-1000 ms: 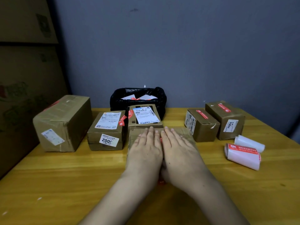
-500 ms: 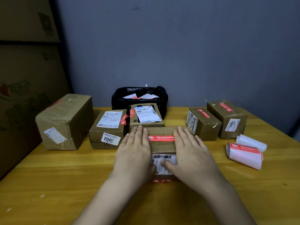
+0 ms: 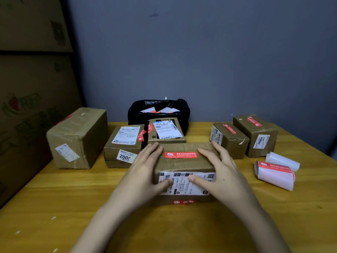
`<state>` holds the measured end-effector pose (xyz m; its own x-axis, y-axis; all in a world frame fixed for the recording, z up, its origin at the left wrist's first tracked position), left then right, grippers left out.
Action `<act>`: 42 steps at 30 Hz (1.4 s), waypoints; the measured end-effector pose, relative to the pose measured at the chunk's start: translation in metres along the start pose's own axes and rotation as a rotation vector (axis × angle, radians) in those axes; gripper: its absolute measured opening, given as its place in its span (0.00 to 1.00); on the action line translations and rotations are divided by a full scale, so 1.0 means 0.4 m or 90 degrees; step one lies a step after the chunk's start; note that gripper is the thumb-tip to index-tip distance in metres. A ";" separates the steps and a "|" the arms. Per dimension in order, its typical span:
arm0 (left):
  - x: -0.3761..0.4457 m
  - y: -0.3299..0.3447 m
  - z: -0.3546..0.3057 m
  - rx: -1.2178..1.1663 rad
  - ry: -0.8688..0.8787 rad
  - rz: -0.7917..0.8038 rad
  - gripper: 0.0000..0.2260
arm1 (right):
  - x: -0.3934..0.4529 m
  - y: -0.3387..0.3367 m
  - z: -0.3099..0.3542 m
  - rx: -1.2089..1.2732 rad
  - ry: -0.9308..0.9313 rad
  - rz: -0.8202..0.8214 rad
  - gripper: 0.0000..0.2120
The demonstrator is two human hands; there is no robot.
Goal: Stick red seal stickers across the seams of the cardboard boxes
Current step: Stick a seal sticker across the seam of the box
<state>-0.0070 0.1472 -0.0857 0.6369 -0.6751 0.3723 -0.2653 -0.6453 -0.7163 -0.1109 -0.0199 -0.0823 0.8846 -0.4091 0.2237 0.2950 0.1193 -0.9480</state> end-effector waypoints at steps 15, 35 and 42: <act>0.001 -0.034 -0.002 -0.499 -0.069 -0.083 0.40 | 0.006 -0.038 -0.046 0.493 0.055 -0.157 0.33; 0.004 -0.044 -0.059 -0.859 -0.251 -0.135 0.21 | 0.033 -0.050 -0.025 0.627 0.024 -0.278 0.32; 0.049 -0.058 -0.047 -0.738 -0.171 -0.178 0.65 | 0.037 -0.065 -0.027 0.542 0.089 -0.333 0.32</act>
<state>-0.0020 0.1422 -0.0508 0.8682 -0.4555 0.1968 -0.4960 -0.7854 0.3704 -0.1095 -0.0389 -0.0568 0.5358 -0.6909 0.4854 0.8422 0.4782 -0.2490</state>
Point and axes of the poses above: each hand's wrist, its own x-axis towards the middle knuckle, its own y-axis out of the palm, z = x × y, the point moved 6 cm from there along x, towards the middle knuckle, and after that the axes turned 14 degrees about -x, right-handed, at the moved point
